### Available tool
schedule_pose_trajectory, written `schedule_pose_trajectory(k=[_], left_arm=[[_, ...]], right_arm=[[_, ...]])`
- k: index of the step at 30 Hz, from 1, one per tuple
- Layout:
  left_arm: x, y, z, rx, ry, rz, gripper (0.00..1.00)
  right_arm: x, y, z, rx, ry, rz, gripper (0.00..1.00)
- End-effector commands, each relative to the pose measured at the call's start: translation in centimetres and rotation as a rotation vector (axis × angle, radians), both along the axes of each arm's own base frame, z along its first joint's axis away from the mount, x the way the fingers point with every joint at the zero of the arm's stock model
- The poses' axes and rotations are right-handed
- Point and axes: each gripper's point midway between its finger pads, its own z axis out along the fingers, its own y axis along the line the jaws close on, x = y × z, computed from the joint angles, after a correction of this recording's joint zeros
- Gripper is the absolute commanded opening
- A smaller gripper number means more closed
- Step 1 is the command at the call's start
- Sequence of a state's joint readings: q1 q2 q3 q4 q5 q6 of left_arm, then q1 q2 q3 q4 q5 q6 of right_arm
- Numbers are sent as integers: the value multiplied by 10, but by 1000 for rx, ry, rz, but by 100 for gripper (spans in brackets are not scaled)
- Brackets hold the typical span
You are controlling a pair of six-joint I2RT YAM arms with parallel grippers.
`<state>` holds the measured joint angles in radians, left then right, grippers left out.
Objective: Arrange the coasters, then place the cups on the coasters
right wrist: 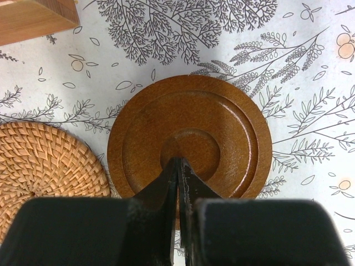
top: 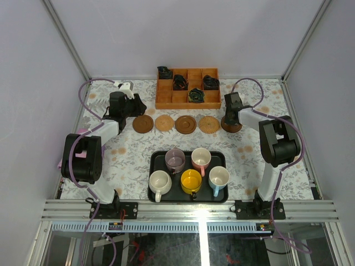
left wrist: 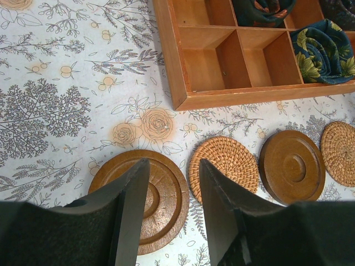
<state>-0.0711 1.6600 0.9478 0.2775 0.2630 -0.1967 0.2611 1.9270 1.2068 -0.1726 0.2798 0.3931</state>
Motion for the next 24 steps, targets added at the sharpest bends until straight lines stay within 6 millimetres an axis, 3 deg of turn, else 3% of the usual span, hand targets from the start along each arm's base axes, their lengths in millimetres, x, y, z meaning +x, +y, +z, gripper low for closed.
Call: schedule_pose_trajectory(k=[1,7,13,17,24], left_arm=[[10,-2,14,-13,-56,0,41],[8,-1,23,-10,-80,6,41],[0,-3,40,-39,-120,8,42],[-8,-4,53,-73,-149,14,42],[-37,-16,60,-91,-170,13,44]], right_arm=[[-9,-3,10,-27,18,1,7],[3,3,52,14,-91,11,24],[-12,3,89,30,-179,14,40],[-41,3,107,43,-216,26,49],[-119,0,110,75,-218,65,78]])
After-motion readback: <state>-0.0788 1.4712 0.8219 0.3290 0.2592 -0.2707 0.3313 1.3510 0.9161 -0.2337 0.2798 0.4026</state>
